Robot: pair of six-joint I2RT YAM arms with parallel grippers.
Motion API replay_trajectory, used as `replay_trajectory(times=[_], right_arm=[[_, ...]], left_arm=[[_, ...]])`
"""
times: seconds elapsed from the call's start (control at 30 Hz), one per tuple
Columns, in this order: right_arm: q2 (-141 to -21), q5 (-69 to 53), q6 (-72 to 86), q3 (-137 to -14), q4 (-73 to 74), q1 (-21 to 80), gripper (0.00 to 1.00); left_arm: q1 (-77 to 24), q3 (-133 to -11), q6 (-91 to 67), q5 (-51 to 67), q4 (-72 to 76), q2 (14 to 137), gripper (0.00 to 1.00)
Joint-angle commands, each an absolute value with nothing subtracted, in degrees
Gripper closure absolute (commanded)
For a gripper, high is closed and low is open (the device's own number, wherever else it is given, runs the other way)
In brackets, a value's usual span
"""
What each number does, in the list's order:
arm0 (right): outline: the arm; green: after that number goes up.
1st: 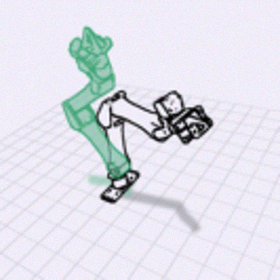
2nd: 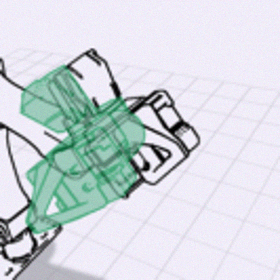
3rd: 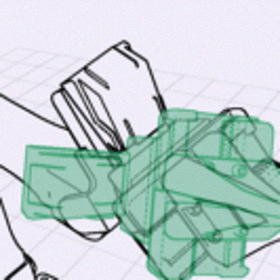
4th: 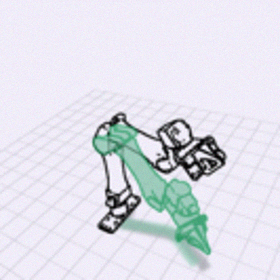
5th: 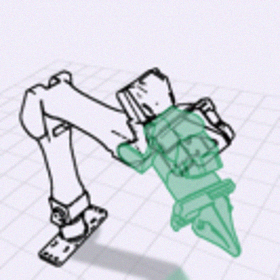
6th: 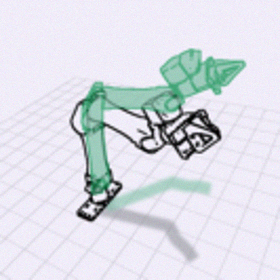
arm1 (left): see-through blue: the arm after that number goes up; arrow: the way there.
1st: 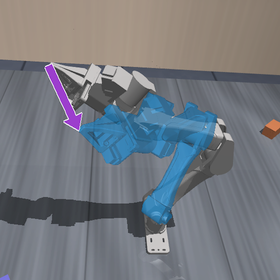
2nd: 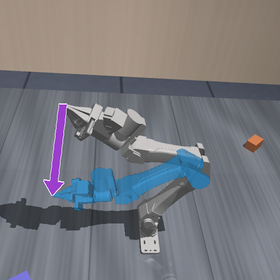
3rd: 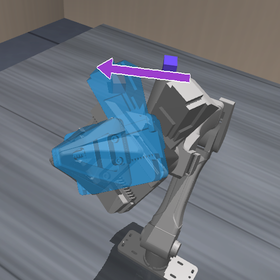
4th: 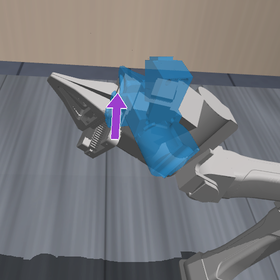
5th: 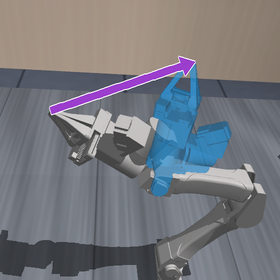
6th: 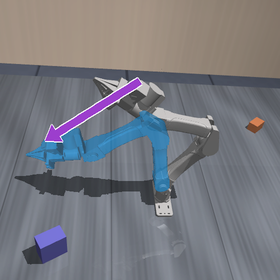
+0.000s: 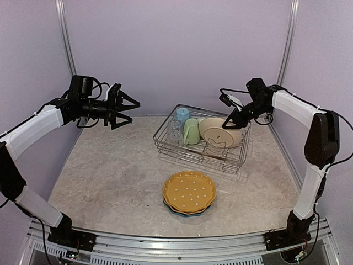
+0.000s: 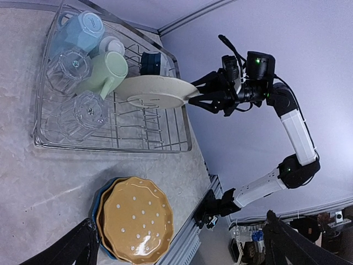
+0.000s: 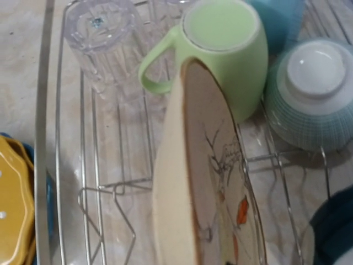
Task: Unload the mixed dishes from the dish rack
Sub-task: Grab the plate from the dish rack.
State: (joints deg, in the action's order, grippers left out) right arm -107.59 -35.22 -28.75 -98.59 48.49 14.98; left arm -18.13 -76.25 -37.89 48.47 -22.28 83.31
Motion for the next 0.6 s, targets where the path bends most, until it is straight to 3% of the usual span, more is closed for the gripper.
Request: replay_trajectory(times=[0.0,0.37,0.57], right_arm=[[-113.5,-41.9,-33.1,-104.0,56.1,14.2,0.66],[-119.8,-48.5,-36.9,-111.5,62.4,14.1,0.71],[-120.8,-51.0,-37.5,-115.2,66.5,13.7,0.91]], left_arm=[[-18.7,-76.9,-37.2,48.4,-21.7,84.0,0.01],[-18.6,-77.2,-37.1,48.6,-22.0,84.2,0.01],[-18.6,-77.3,-37.4,49.0,-21.9,84.1,0.01]])
